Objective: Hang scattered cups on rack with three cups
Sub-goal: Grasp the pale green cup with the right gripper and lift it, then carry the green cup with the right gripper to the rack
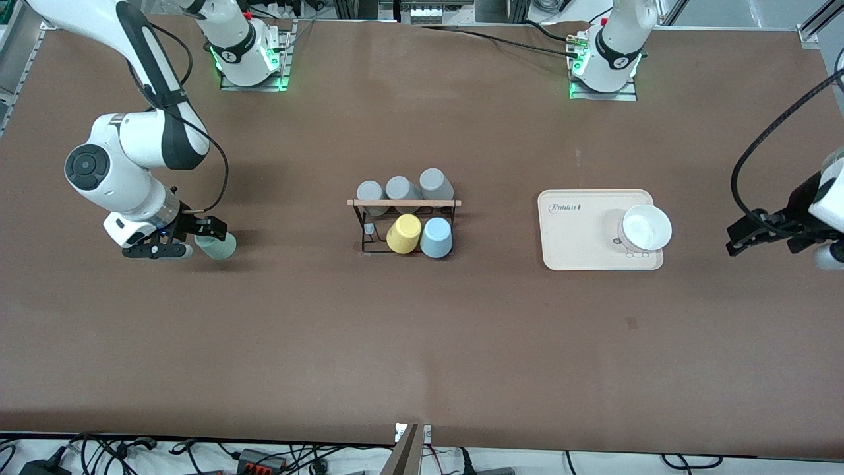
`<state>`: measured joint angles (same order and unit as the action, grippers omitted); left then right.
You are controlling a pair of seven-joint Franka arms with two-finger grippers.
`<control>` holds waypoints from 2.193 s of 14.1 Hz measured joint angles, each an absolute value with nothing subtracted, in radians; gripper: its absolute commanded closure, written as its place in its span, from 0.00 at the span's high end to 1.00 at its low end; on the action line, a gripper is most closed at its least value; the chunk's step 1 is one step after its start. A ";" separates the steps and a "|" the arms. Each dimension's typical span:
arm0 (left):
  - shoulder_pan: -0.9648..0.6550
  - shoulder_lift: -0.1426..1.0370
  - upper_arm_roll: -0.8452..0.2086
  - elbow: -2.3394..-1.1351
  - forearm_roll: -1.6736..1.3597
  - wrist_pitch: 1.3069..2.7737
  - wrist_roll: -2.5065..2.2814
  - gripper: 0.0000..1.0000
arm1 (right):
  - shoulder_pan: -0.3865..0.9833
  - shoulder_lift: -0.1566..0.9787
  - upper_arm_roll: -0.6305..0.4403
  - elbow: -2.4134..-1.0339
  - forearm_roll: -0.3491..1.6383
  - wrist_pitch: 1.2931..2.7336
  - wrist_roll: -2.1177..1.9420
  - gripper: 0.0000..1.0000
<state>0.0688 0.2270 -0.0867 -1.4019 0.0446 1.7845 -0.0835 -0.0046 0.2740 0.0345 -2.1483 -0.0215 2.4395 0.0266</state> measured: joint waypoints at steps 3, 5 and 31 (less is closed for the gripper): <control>0.069 0.197 -0.087 -1.459 0.014 1.786 -0.094 1.00 | -0.027 0.279 0.032 -2.190 -0.022 2.517 0.026 1.00; 0.070 0.181 -0.087 -1.499 0.000 1.792 -0.097 1.00 | -0.029 0.285 0.032 -2.209 -0.022 2.551 0.025 1.00; 0.028 0.113 -0.064 -1.539 -0.001 1.724 -0.097 1.00 | -0.023 0.181 0.063 -2.099 -0.022 2.329 0.027 0.15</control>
<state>0.0282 0.1127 -0.0638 -1.5388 -0.0015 1.7239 -0.0974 -0.0228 0.1811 0.0630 -2.0986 -0.0215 2.3286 0.0275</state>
